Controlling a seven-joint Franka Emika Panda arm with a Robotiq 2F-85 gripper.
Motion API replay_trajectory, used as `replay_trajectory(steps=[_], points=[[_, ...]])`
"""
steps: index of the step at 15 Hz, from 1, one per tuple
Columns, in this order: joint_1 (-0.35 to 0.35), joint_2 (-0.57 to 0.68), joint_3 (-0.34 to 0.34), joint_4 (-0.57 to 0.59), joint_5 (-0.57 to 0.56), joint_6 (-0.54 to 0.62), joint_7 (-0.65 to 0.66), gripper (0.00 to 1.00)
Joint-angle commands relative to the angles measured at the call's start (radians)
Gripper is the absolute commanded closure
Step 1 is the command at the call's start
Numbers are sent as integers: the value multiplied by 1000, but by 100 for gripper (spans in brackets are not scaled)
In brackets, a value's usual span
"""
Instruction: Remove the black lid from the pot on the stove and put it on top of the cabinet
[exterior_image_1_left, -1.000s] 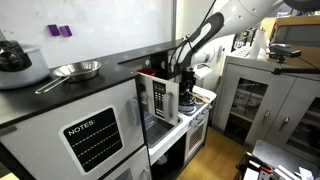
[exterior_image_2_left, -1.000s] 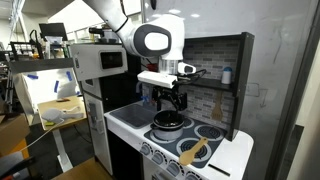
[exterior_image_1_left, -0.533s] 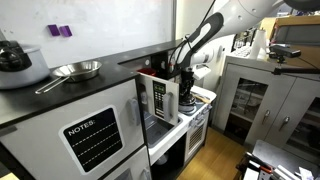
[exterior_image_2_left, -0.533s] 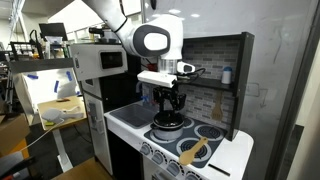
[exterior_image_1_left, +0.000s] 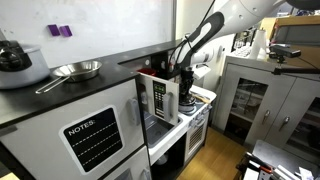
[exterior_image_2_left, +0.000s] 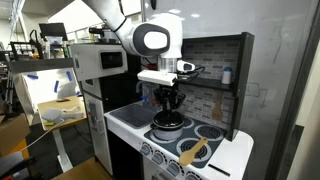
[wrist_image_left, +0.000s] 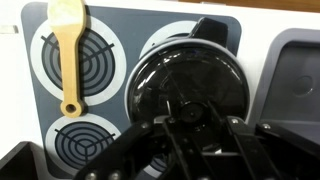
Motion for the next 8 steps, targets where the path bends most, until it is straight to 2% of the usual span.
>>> replay_trajectory(steps=[1,8], points=[[-7,-24,8,-35,-39,28,6,92],[28,-200,8,-154,-94,3,32,92]])
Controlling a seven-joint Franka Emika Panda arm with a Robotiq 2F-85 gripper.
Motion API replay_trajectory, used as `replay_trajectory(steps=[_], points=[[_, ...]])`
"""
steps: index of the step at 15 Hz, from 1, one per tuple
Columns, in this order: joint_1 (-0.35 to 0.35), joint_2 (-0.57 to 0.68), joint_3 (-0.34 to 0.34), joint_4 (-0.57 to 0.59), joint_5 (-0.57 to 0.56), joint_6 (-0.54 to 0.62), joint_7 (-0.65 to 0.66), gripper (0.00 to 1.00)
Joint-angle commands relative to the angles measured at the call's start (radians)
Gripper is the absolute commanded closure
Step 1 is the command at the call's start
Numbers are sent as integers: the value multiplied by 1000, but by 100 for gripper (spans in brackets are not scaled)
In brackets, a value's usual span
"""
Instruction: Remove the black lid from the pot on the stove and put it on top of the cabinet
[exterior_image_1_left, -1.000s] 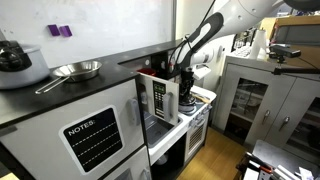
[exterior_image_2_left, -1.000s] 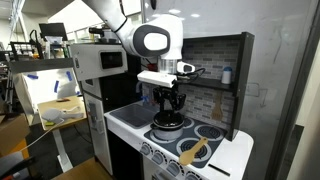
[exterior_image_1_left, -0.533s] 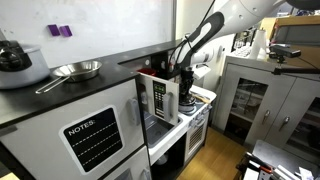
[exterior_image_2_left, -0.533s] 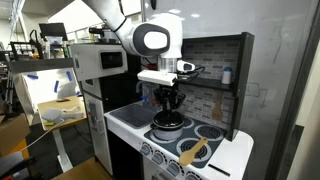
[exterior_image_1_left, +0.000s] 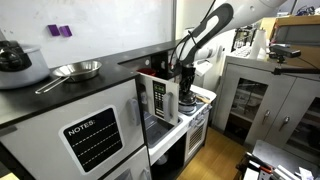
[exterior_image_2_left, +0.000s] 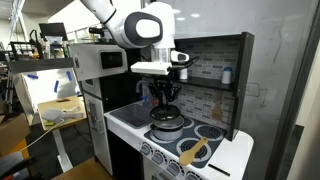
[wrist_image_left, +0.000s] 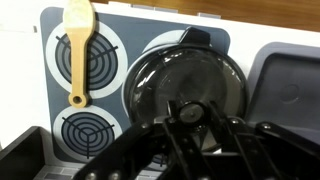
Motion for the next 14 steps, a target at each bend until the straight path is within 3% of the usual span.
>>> replay_trajectory(steps=[1,14], points=[[17,-134,6,-103,-27,-5,24,92],[79,-723,-4,-405,-133,-431,143,92]])
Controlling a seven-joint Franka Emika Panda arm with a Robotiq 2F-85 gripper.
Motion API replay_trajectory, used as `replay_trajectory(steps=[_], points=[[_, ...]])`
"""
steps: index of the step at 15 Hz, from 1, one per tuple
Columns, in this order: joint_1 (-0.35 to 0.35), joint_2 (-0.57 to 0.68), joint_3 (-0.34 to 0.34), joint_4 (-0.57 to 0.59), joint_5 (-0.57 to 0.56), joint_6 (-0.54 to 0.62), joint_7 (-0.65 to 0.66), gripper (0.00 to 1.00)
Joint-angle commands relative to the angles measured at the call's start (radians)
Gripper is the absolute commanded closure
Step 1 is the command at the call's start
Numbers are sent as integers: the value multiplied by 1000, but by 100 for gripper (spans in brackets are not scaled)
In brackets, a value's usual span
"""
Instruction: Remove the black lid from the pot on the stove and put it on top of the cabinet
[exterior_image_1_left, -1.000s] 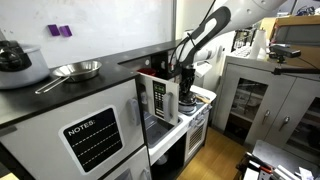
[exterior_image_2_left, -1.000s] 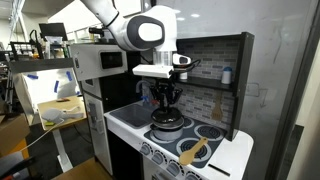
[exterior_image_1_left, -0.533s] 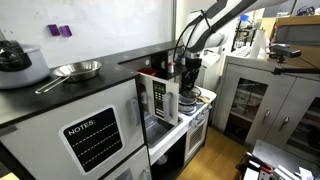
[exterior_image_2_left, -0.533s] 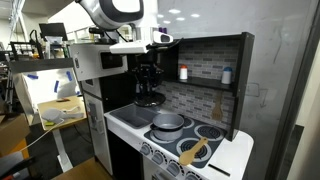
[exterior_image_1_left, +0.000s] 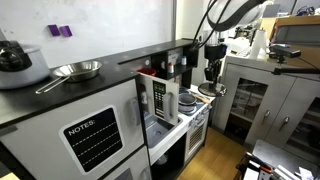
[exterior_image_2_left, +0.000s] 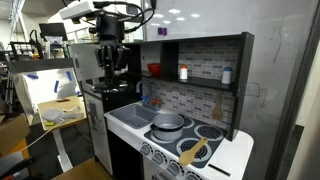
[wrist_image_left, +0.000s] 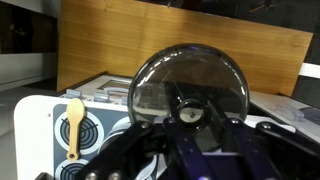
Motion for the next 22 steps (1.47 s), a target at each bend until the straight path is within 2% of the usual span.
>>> replay_trajectory(steps=[1,5,8,15,22], points=[[17,-162,-4,-74,-31,-60,24,92],[40,-302,5,-91,-38,-85,31,92],[70,-335,16,-65,-30,-66,49,92],[124,-261,56,76,-21,-50,113,92],[146,-96,79,295,-16,-100,128,92]])
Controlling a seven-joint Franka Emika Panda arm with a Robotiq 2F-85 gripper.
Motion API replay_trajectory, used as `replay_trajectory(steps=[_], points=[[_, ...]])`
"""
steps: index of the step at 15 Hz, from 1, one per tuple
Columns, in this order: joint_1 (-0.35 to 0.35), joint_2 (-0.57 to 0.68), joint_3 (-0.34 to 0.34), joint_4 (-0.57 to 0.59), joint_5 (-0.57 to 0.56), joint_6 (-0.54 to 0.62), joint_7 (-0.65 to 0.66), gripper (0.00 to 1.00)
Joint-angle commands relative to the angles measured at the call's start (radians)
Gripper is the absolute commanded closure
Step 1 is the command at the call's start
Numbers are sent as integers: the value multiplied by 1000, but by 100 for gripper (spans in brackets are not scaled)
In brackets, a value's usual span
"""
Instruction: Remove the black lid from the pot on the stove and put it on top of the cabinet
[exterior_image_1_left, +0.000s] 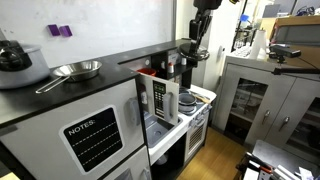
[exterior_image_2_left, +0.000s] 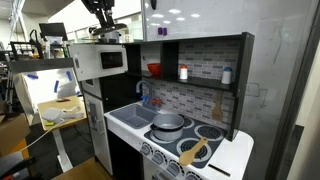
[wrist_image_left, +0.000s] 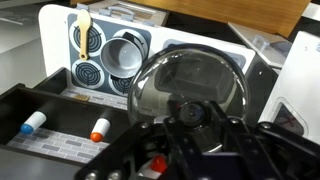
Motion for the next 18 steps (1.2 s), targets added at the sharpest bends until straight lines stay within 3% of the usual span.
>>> replay_trajectory(steps=[1,18], points=[[4,107,6,134,0,-67,11,92],[7,462,18,617,11,-336,2,92]])
